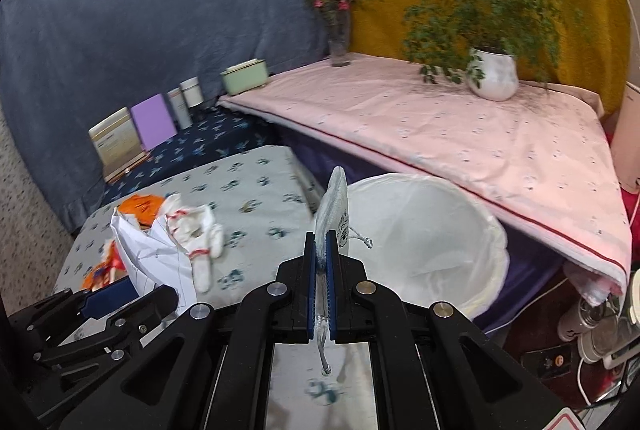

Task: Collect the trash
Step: 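Carry the paper and pouch in both grippers over the white trash bin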

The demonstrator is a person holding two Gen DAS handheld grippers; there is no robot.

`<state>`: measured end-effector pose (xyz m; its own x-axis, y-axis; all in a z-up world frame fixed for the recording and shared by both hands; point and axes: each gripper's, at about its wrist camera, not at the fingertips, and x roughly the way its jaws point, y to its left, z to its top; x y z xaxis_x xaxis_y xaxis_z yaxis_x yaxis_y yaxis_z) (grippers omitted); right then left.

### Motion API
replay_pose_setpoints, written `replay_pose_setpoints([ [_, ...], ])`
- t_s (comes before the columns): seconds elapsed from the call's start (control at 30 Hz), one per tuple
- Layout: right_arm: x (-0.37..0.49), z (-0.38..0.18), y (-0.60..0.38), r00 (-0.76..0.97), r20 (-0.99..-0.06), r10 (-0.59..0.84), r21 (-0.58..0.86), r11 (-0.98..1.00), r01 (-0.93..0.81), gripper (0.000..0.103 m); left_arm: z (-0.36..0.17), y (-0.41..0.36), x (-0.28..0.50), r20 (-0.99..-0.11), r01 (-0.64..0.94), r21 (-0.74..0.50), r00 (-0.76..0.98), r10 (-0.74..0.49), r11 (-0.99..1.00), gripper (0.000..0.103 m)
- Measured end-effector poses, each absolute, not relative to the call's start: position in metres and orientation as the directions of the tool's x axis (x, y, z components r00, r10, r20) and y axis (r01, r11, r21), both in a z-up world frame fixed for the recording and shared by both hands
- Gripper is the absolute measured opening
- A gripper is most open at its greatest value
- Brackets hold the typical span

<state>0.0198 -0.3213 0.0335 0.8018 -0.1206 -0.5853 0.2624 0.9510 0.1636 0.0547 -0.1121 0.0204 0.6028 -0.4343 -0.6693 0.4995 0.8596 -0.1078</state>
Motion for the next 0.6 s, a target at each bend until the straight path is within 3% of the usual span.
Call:
replay_pose_setpoints([
  [0.6,0.039,-0.005,-0.420,0.730,-0.648,-0.216,0.155,0.901,0.404,0.004,-0.008,-0.245,0.106,-0.695,0.656,-0.132,0.473,-0.541,0.743,0.040],
])
